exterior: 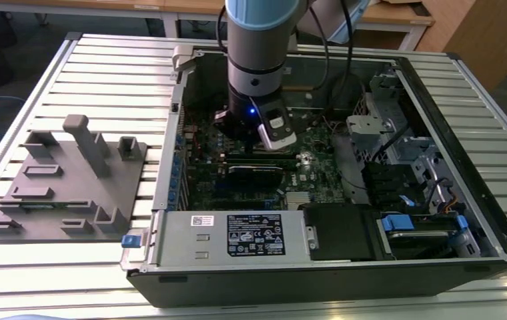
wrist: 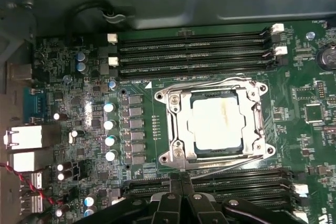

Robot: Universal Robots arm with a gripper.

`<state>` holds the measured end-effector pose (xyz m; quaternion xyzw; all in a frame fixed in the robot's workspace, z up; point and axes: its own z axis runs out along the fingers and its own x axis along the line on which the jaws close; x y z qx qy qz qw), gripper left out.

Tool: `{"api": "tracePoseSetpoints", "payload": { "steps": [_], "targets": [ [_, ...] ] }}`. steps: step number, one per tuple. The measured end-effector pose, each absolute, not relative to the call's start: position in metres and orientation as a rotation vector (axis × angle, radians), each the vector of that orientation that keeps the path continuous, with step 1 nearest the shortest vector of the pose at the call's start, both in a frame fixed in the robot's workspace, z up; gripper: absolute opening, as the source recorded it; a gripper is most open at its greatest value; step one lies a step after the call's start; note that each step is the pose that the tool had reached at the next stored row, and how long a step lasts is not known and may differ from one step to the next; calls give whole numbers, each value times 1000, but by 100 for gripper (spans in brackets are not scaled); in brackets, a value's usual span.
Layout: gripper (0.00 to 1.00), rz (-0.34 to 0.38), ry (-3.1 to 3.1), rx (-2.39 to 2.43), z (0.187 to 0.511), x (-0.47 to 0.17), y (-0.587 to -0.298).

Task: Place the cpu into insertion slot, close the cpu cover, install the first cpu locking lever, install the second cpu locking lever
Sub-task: 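Install the second cpu locking lever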

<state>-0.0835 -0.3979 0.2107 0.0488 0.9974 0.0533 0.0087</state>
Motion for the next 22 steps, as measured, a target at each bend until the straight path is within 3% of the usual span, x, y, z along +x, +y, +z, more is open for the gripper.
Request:
{"api": "tracePoseSetpoints", "payload": {
  "steps": [22],
  "targets": [
    [11, 169, 3116, 153, 204, -86, -398]
  ]
}}
